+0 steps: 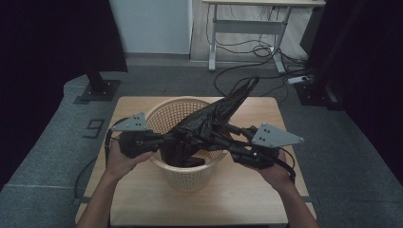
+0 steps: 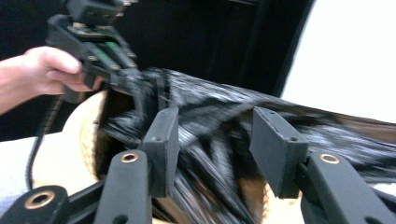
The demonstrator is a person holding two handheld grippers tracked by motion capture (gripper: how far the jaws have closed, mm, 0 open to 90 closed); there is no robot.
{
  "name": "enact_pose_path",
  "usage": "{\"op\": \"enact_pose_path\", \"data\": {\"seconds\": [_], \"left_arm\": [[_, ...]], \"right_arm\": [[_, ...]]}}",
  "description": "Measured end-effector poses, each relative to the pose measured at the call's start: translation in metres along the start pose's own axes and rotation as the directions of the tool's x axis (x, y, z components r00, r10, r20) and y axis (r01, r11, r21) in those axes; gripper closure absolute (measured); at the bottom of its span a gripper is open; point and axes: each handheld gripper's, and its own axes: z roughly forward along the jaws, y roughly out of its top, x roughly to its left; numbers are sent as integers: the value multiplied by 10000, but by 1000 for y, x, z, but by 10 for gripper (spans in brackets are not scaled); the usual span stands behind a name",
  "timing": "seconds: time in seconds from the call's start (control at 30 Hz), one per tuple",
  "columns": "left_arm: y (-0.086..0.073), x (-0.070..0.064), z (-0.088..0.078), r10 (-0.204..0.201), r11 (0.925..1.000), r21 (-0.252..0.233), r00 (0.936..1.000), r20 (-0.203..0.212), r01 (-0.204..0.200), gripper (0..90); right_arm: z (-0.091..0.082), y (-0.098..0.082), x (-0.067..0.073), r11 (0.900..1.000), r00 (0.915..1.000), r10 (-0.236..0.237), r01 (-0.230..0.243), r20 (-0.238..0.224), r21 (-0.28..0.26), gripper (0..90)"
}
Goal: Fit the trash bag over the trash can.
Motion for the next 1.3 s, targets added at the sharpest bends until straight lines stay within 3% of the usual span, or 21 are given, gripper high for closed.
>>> {"op": "enact_pose_path", "data": {"seconds": [0.1, 0.17, 0.23, 0.33, 0.47, 0.6, 0.63, 0.67, 0.7, 0.73, 0.77, 0.8, 1.1, 1.3], "left_arm": [[-1, 0, -2, 66, 9999, -88, 9999, -102, -67, 872], [-1, 0, -2, 94, 9999, -63, 9999, -132, -95, 872], [-1, 0, -2, 133, 9999, -11, 9998, -131, -133, 871], [0, -1, -2, 208, 9998, -48, 9998, -55, -208, 870], [0, -2, -2, 266, 9996, -29, 9996, -12, -266, 870], [0, 0, -3, 215, 9998, -19, 9997, 102, -215, 872], [0, 1, -3, 170, 9999, -29, 9997, 157, -169, 873], [0, 1, -3, 170, 9999, -29, 9997, 157, -169, 874], [-1, 2, -4, 154, 9999, -33, 9997, 202, -153, 875], [-1, 3, -5, 122, 9999, -59, 9997, 210, -121, 876], [-1, 3, -5, 122, 9999, -59, 9997, 210, -121, 879], [-1, 4, -7, 40, 9999, -137, 9996, 272, -36, 881], [-2, 10, -21, -233, 9980, -577, 9996, 131, 240, 892], [-7, 21, -31, -662, 9947, -799, 9977, -172, 646, 893]], "right_arm": [[-9, 4, -9, 9995, 9995, 315, -315, 82, 12, 510], [-11, 6, -14, 9995, 9991, 221, -228, 373, 198, 509], [-10, 8, -19, 9989, 9975, 17, -50, 713, 462, 510], [-1, 7, -27, 9963, 9966, 162, -229, 805, 832, 504], [11, 2, -32, 9932, 9973, 274, -349, 682, 1110, 467], [29, -5, -36, 9884, 9970, 712, -747, 311, 1320, 465], [37, -7, -37, 9850, 9958, 917, -901, -39, 1474, 574], [37, -7, -37, 9850, 9958, 917, -901, -39, 1474, 574], [43, -8, -35, 9844, 9944, 911, -818, -531, 1560, 750], [45, -8, -33, 9851, 9957, 682, -572, -628, 1625, 816], [45, -8, -33, 9851, 9957, 682, -572, -628, 1625, 816], [46, -7, -30, 9856, 9980, 310, -212, -556, 1680, 881], [28, -6, -40, 9880, 9982, 565, -529, -207, 1455, 892], [12, -17, -55, 9845, 9954, 931, -956, 240, 1467, 892]]}}
